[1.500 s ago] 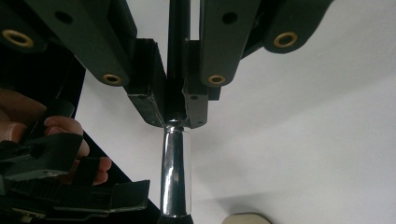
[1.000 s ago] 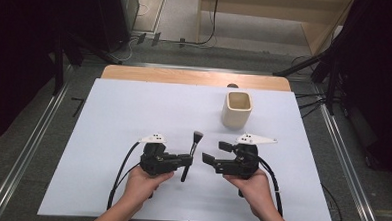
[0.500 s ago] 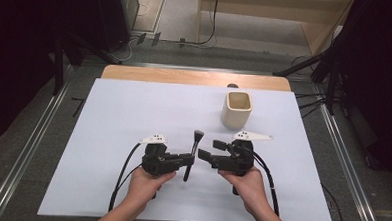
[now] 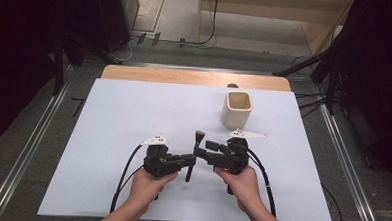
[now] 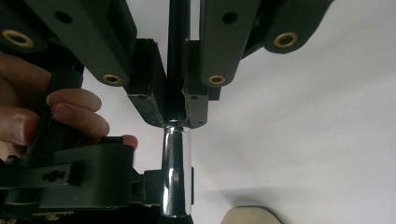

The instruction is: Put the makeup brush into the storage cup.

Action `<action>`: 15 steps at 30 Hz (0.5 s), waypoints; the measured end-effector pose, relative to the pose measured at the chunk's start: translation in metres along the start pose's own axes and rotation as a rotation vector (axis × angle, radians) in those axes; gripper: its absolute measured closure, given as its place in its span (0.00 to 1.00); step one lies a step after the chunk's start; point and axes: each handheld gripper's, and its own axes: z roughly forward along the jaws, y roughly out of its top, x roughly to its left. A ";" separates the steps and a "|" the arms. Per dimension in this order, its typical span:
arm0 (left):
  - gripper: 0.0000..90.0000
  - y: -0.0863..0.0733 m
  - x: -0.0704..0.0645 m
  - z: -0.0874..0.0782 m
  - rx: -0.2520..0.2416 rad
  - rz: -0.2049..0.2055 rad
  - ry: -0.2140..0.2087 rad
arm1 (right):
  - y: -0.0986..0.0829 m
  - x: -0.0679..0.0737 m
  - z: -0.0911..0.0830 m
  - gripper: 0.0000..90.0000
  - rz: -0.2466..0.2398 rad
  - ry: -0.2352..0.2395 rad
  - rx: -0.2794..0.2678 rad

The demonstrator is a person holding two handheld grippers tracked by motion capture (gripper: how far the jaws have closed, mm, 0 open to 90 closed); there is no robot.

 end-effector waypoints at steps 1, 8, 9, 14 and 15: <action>0.89 0.000 0.000 0.001 -0.002 0.000 -0.001 | 0.000 0.000 0.001 0.45 0.008 0.003 -0.003; 0.89 -0.001 0.000 0.004 -0.001 -0.006 -0.011 | 0.000 0.000 0.004 0.59 0.027 0.015 0.003; 0.89 -0.001 0.000 0.005 -0.001 -0.012 -0.011 | 0.000 0.000 0.005 0.61 0.028 0.020 0.002; 0.89 -0.001 0.001 0.005 -0.008 -0.018 -0.023 | -0.001 0.002 0.006 0.71 0.046 0.024 0.002; 0.89 -0.002 0.000 0.005 -0.008 -0.015 -0.020 | -0.001 0.002 0.006 0.72 0.052 0.021 0.005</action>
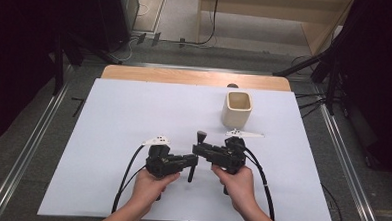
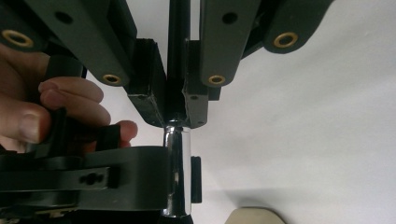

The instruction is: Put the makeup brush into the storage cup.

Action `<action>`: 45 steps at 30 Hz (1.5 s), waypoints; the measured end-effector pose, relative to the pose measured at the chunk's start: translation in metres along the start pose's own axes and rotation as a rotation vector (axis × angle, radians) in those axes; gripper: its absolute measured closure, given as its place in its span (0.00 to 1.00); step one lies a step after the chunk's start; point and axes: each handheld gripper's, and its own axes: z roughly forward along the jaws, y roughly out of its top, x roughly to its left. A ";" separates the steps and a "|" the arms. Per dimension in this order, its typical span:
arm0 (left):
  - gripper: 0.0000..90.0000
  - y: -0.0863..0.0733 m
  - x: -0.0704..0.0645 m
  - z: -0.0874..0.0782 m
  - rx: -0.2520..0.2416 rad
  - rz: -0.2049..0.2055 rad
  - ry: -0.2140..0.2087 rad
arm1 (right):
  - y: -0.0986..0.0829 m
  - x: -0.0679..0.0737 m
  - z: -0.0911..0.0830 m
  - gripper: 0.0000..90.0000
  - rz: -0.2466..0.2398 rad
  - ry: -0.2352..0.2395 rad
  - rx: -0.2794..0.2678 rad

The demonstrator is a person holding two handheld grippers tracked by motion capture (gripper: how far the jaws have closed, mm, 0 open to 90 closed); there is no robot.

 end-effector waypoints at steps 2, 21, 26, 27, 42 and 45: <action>0.89 0.000 0.000 0.000 0.000 -0.003 -0.004 | 0.000 -0.002 0.001 0.76 0.022 0.008 0.008; 0.89 0.000 0.001 0.001 0.002 0.002 -0.025 | 0.000 -0.004 0.001 0.86 0.071 0.045 0.017; 0.88 0.000 0.000 0.001 0.001 0.012 -0.022 | 0.001 -0.004 0.000 0.86 0.068 0.044 0.023; 0.88 0.000 0.000 0.000 0.001 0.013 -0.022 | 0.001 -0.004 0.000 0.87 0.066 0.047 0.023; 0.70 0.006 -0.002 -0.003 0.063 0.085 -0.005 | 0.002 -0.005 -0.001 0.86 0.047 0.030 0.030; 0.67 0.008 -0.004 -0.004 0.080 0.108 0.001 | 0.002 -0.006 -0.001 0.87 0.043 0.029 0.033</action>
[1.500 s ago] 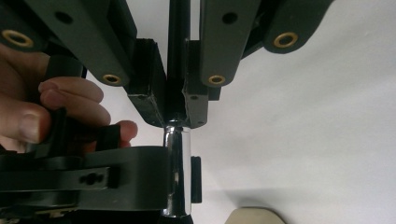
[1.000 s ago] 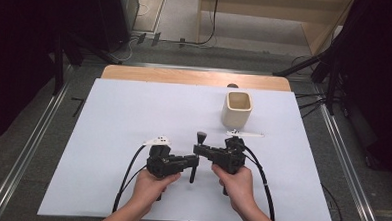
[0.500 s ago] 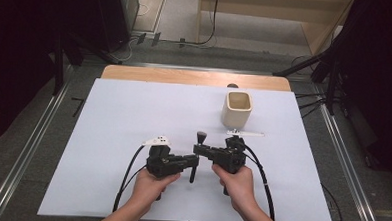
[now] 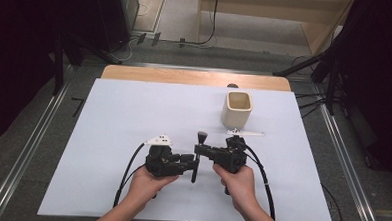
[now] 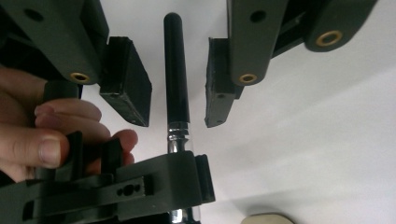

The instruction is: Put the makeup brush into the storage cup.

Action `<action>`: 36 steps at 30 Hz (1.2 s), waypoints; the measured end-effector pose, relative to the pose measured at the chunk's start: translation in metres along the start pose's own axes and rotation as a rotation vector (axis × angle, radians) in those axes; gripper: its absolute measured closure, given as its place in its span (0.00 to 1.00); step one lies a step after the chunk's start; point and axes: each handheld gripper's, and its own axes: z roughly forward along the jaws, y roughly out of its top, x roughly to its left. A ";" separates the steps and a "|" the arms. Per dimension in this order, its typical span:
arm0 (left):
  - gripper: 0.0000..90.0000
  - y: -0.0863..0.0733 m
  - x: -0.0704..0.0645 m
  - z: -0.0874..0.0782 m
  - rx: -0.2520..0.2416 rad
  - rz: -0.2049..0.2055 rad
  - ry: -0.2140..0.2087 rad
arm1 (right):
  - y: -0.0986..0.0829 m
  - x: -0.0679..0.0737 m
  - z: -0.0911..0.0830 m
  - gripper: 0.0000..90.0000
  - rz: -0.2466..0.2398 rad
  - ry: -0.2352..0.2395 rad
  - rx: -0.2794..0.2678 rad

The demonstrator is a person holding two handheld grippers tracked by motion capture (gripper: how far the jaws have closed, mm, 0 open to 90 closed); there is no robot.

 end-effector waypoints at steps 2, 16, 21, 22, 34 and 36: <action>0.64 0.001 0.000 -0.001 0.003 -0.001 0.001 | 0.000 0.000 0.000 0.87 -0.003 0.000 0.002; 0.39 0.005 0.006 -0.007 0.071 0.031 0.010 | 0.003 -0.002 -0.003 0.87 -0.040 -0.028 0.038; 0.33 0.004 0.010 -0.008 0.129 0.037 -0.004 | 0.003 -0.002 -0.003 0.87 -0.042 -0.030 0.048; 0.33 0.004 0.010 -0.008 0.135 0.033 -0.005 | 0.004 -0.002 -0.002 0.87 -0.039 -0.027 0.053; 0.31 0.003 0.009 -0.011 0.210 0.143 0.045 | 0.005 -0.003 -0.004 0.87 -0.035 -0.036 0.076; 0.30 0.003 0.010 -0.011 0.220 0.149 0.042 | 0.006 -0.003 -0.004 0.87 -0.036 -0.036 0.079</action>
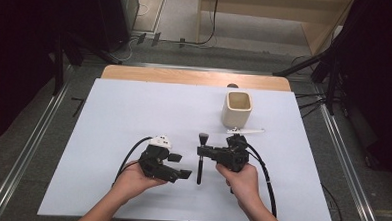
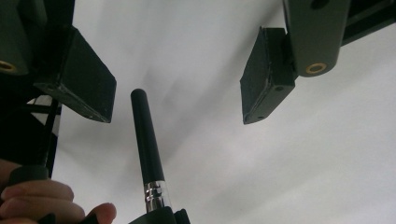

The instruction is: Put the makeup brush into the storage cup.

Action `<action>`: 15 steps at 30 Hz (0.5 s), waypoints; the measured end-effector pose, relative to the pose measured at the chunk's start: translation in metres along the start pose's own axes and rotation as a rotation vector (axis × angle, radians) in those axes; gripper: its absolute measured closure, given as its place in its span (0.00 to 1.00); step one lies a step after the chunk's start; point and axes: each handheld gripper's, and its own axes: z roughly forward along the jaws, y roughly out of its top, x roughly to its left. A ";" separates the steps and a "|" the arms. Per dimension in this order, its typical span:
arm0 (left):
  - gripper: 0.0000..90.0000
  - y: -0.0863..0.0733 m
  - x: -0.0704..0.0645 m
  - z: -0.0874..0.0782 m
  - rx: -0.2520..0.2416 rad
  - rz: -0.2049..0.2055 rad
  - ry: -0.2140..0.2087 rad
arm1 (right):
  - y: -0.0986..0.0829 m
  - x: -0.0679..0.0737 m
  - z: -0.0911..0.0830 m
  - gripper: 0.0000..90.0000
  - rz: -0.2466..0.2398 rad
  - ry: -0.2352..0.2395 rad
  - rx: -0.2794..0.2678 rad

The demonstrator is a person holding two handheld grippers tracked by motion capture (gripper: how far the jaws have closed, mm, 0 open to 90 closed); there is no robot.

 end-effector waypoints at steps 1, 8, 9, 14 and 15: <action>0.29 0.000 0.000 0.000 0.008 0.002 0.002 | 0.000 0.000 0.000 0.87 0.000 0.000 0.000; 0.28 -0.001 0.004 -0.006 0.017 0.025 0.026 | 0.001 0.000 0.000 0.87 -0.004 0.005 0.008; 0.28 -0.002 0.005 -0.006 0.024 0.029 0.038 | 0.001 0.000 0.000 0.87 -0.009 0.004 0.009; 0.27 -0.004 0.005 -0.008 0.053 0.070 0.070 | 0.001 0.000 0.001 0.87 -0.014 0.003 0.024; 0.27 -0.005 0.005 -0.008 0.056 0.079 0.076 | 0.001 0.000 0.001 0.87 -0.015 0.002 0.024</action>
